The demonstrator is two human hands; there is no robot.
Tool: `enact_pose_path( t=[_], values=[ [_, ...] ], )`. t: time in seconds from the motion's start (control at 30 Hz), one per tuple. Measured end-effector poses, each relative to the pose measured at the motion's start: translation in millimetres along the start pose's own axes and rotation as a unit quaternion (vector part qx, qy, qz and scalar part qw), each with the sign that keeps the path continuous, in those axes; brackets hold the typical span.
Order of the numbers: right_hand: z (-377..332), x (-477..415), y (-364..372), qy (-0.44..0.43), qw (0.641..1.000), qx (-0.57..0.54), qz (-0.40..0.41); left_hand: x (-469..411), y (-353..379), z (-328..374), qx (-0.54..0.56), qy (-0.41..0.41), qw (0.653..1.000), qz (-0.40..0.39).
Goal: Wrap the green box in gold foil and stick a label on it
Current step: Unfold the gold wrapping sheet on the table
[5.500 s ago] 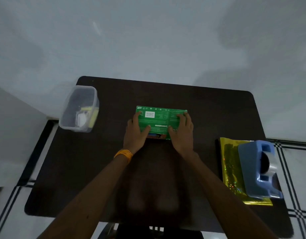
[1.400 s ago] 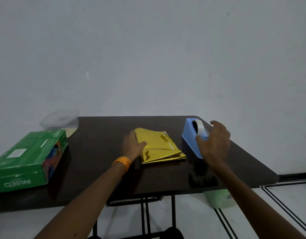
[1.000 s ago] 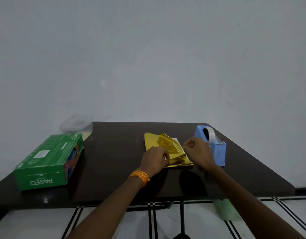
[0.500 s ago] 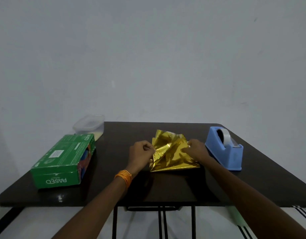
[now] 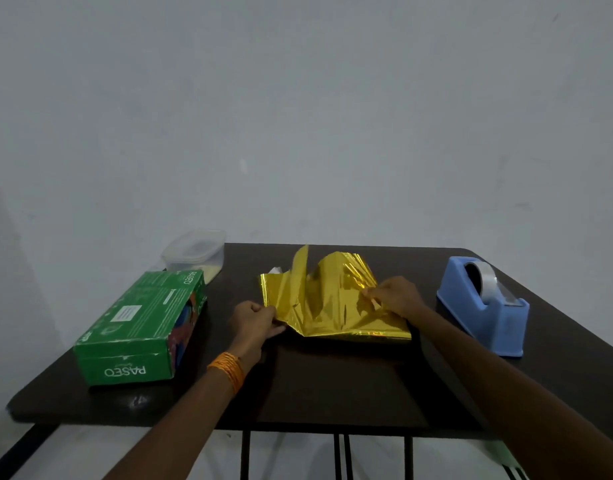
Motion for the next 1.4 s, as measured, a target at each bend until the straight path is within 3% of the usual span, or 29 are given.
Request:
enact_pose_path(
  t=[0.2, 0.33, 0.4, 0.47, 0.57, 0.67, 0.77, 0.87, 0.97, 1.07, 1.2, 1.4],
  values=[
    [-19, 4, -5, -0.081, 0.979, -0.184, 0.047, -1, 1, -1, -0.026, 0.028, 0.999, 0.033],
    [-40, 19, -22, -0.149, 0.957, -0.248, 0.014, 9, 4, 26, -0.177, 0.24, 0.949, 0.101],
    [-47, 27, -29, -0.172, 0.956, -0.237, -0.006, 10, 11, 46, -0.217, 0.359, 0.904, 0.077],
    [-52, 36, -35, -0.182, 0.955, -0.232, -0.031, 2, 23, 68, -0.288, 0.422, 0.86, 0.016],
    [-46, 43, -42, -0.184, 0.949, -0.248, -0.064, -10, 48, 100, -0.39, 0.407, 0.816, -0.126],
    [-40, 50, -45, -0.182, 0.947, -0.255, -0.072, -22, 67, 118, -0.471, 0.364, 0.775, -0.211],
    [-29, 50, -43, -0.141, 0.949, -0.27, -0.081, -26, 71, 124, -0.473, 0.361, 0.778, -0.205],
    [-16, 45, -35, -0.034, 0.928, -0.346, -0.133, -20, 61, 121, -0.436, 0.386, 0.788, -0.198],
    [-2, 40, -28, 0.011, 0.951, -0.283, -0.121, -10, 43, 117, -0.412, 0.398, 0.795, -0.199],
    [4, 32, -24, -0.052, 0.99, -0.098, -0.082, 7, 29, 120, -0.397, 0.41, 0.795, -0.208],
    [0, 18, -24, -0.05, 0.987, 0.044, -0.144, 31, 21, 122, -0.407, 0.397, 0.781, -0.257],
    [-15, 9, -22, -0.087, 0.973, 0.152, -0.152, 70, 30, 110, -0.515, 0.324, 0.688, -0.395]
  ],
)
Point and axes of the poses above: each hand's wrist, its own x-axis away from the middle knuckle, its own y-axis out of the palm, z = x × y, the point moved 2 cm from there along -x, towards the middle knuckle, and after that the axes turned 2 degrees about -y, right-handed, at the moved point
